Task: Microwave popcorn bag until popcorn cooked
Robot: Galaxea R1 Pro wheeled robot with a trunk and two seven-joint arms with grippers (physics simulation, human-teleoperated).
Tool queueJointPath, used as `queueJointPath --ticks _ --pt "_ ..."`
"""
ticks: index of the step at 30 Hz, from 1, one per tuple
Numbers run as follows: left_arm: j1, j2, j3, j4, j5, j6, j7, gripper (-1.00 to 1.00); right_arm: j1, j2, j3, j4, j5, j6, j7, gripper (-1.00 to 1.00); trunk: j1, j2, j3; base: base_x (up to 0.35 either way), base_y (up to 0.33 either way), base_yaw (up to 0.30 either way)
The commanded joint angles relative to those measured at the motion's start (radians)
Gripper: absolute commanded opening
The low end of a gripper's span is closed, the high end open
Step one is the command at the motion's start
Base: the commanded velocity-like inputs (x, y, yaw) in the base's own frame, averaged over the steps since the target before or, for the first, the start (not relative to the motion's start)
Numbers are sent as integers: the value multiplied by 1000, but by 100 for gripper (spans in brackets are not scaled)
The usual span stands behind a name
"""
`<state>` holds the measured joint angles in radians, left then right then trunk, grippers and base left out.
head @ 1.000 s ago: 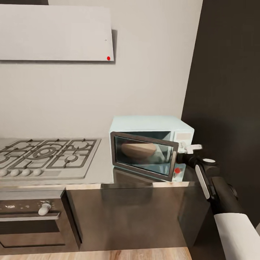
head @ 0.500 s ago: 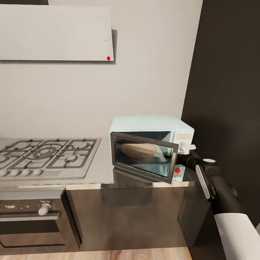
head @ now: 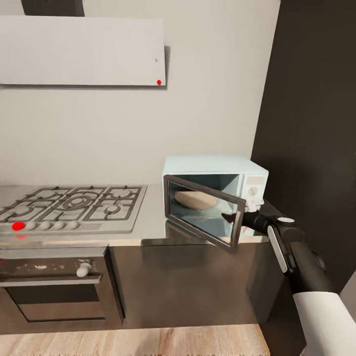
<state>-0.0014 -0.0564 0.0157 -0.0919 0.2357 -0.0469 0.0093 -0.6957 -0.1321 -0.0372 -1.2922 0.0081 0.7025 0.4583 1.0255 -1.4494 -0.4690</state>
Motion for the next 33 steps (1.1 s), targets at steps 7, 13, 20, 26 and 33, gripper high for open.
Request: queueJointPath --ticks 7,13,20,26,33 --pt "0 0 1 0 4 -2 1 100 -1 -2 -4 -1 3 8 6 100 -1 -1 -1 -259 175 0" --pt "0 0 1 0 4 -2 1 100 -1 -2 0 -1 3 8 6 100 -1 -1 -1 -246 109 0" --pt "0 1 1 0 4 -2 0 100 -1 -1 2 -1 1 7 6 100 -1 -1 -1 -122 64 0" --pt "0 1 1 0 4 -2 0 100 -1 0 2 -1 0 8 5 100 -1 -1 -1 -7 3 0" --pt "0 0 3 0 4 -2 1 100 -1 -1 2 -1 -1 8 5 100 -1 -1 -1 -51 51 0"
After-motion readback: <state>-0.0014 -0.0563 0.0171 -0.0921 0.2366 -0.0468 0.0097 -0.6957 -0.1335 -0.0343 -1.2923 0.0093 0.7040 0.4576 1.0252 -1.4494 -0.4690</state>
